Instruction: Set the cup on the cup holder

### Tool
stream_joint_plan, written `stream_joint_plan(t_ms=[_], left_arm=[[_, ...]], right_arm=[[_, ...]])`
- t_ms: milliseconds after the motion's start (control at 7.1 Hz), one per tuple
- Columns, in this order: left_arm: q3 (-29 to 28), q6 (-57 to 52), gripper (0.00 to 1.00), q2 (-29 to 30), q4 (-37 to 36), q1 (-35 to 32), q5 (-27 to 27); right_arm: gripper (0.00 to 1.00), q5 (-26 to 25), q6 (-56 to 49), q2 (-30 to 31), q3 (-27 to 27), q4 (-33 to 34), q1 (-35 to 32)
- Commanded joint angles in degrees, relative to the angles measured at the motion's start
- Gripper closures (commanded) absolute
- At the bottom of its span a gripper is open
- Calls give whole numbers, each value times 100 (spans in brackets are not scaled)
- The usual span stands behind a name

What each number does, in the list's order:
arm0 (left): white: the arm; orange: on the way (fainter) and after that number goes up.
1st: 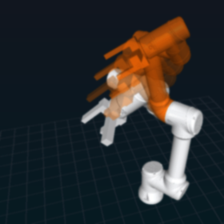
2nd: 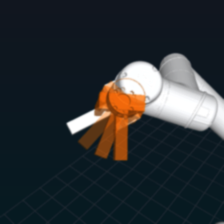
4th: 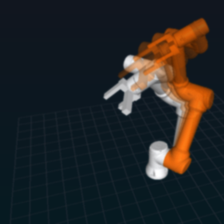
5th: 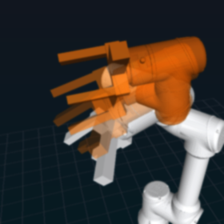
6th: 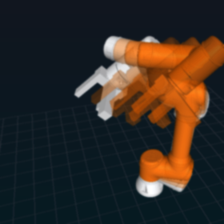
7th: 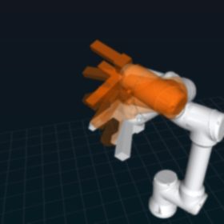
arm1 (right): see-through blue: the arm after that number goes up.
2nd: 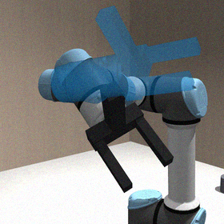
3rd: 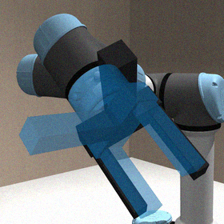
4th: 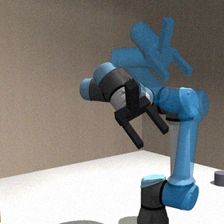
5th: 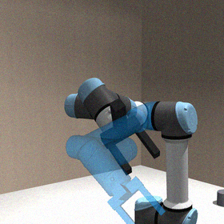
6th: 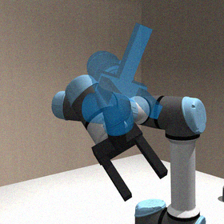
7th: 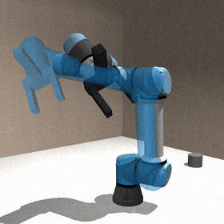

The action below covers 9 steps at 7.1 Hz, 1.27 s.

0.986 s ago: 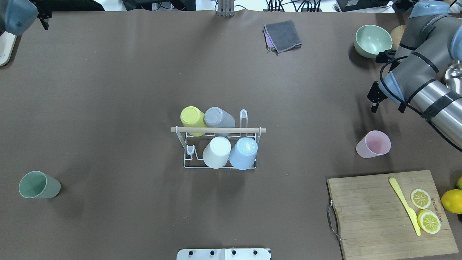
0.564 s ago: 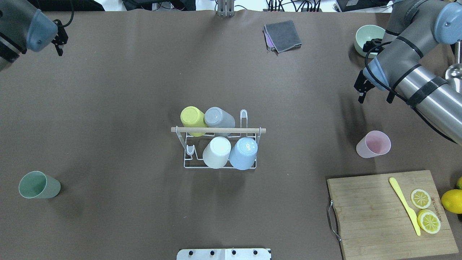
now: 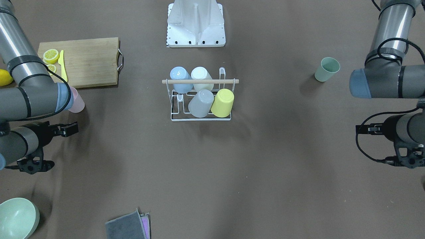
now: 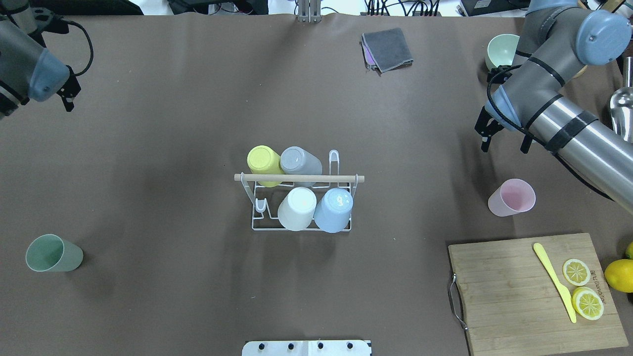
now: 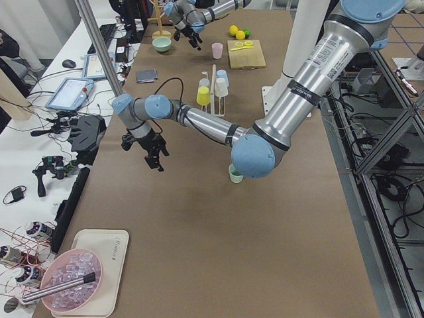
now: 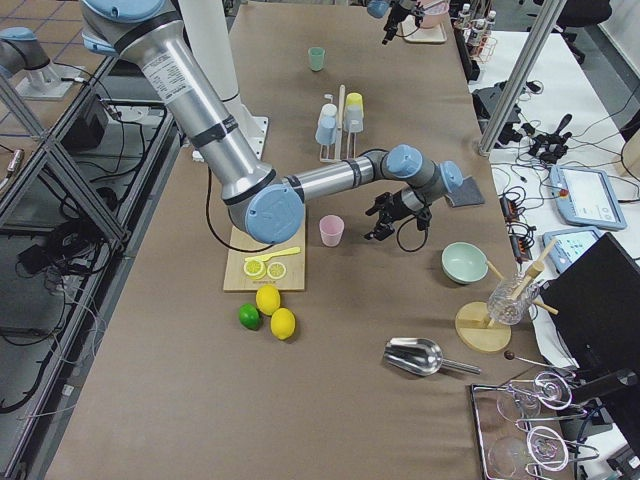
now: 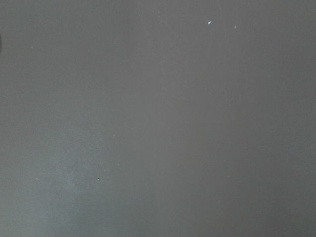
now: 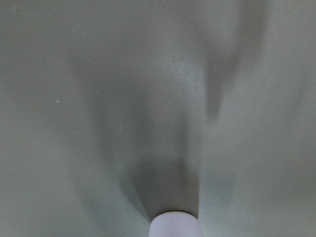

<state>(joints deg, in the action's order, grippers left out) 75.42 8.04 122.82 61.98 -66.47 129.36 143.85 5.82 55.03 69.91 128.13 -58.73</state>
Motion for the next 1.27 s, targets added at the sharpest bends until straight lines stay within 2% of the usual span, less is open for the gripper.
stream_joint_plan(t_ms=[0,423,845,1127], left_arm=[[16,-40,2,-48,-465,143,403],[-1,-48,2,-39,-880,362,423],[-1,-40,2,-258,-978,863,642],[69,-74,2,-250,-1073,943,582]], right_arm=[[1,38,-89,78,-4,46,117],[2,-23,-380,245,31,37,134],[3,38,-380,263,-12,55,292],[3,38,-380,280,-21,63,397]])
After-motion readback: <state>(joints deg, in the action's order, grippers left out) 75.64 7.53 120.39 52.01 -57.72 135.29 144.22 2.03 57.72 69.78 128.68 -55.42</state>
